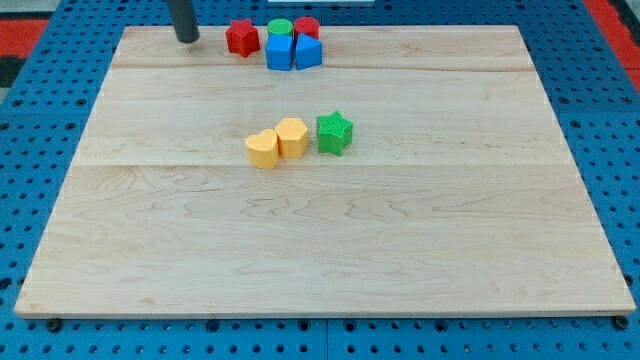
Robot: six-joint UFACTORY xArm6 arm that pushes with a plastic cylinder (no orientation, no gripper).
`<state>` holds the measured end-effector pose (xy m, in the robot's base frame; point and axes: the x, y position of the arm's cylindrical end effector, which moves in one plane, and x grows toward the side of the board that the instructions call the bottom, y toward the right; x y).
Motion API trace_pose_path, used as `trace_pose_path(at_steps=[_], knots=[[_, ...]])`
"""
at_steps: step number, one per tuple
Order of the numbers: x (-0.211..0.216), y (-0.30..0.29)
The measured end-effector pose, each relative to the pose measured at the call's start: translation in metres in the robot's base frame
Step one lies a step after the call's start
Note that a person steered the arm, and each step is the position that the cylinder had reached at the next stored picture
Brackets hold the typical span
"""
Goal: Push the red star slightly right
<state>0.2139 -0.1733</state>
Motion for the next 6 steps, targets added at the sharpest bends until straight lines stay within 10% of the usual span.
trace_pose_path(at_steps=[6], knots=[[0.0, 0.048]])
